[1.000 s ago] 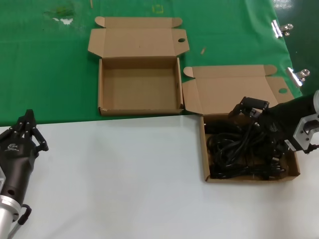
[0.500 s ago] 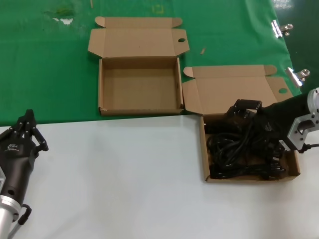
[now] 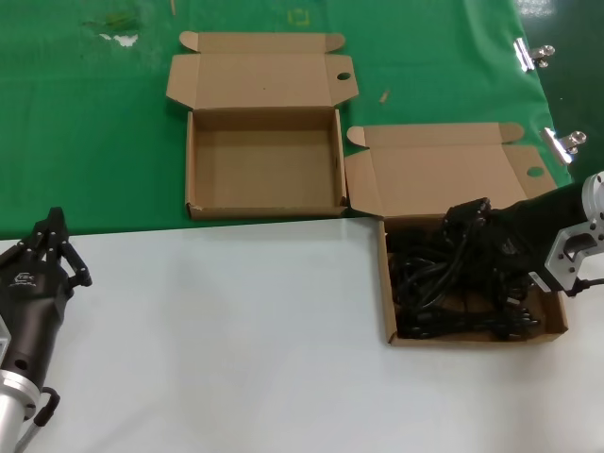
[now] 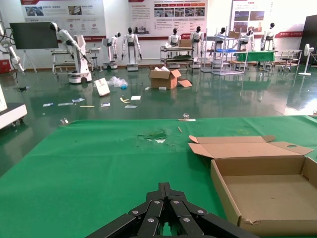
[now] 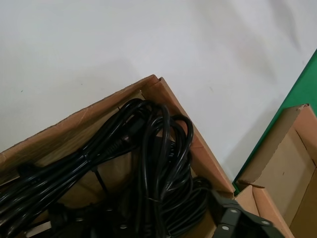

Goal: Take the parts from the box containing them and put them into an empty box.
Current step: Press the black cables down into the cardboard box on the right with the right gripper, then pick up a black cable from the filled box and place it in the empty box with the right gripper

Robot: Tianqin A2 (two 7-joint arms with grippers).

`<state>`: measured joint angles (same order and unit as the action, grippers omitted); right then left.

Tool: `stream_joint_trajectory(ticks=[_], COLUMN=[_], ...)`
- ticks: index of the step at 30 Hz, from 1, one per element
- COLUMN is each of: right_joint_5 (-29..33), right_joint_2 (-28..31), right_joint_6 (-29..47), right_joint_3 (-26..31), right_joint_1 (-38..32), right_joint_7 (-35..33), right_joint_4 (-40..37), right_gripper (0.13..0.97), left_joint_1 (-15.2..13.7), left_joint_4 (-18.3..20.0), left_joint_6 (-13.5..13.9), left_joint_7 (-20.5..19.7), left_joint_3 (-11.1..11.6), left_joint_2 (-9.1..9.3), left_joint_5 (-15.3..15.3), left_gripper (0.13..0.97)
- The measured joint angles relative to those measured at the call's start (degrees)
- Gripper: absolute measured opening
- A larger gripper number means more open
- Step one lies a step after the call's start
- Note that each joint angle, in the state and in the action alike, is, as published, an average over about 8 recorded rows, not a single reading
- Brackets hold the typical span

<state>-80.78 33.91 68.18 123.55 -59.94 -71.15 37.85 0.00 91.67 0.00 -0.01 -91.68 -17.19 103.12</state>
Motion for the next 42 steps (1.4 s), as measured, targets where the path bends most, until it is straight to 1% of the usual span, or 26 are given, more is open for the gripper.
stream_joint_trajectory(ticks=[5,9,17,18,26,34,42], right_joint_5=[0.02,0.06,0.23,0.25,0.45,1.08,2.63], right_joint_2=[0.21,0.42,1.01,1.12,2.42,4.31,4.81], right_joint_6=[-0.13,-0.22,-0.18,-0.15,0.37,1.11,2.24], right_joint_3=[0.0,0.0,0.06,0.06,0.02,-0.1,0.04], right_joint_1=[0.46,0.85,1.36,1.41,1.72,1.73,-0.11], right_joint_7=[0.45,0.86,2.13,2.35,4.97,10.75,22.55], right_joint_4=[0.62,1.08,2.15,2.35,5.3,10.56,15.0], right_gripper=[0.51,0.51,0.319,0.319,0.204,0.197,0.196], left_joint_1=[0.0,0.0,0.0,0.0,0.0,0.0,0.0], left_joint_4=[0.0,0.0,0.0,0.0,0.0,0.0,0.0], left_joint_6=[0.0,0.0,0.0,0.0,0.0,0.0,0.0], left_joint_7=[0.0,0.0,0.0,0.0,-0.02,-0.02,-0.02], left_joint_3=[0.0,0.0,0.0,0.0,0.0,0.0,0.0], left_joint_2=[0.0,0.0,0.0,0.0,0.0,0.0,0.0], left_joint_5=[0.0,0.0,0.0,0.0,-0.01,-0.01,-0.01], left_gripper=[0.14,0.14,0.14,0.14,0.14,0.14,0.14])
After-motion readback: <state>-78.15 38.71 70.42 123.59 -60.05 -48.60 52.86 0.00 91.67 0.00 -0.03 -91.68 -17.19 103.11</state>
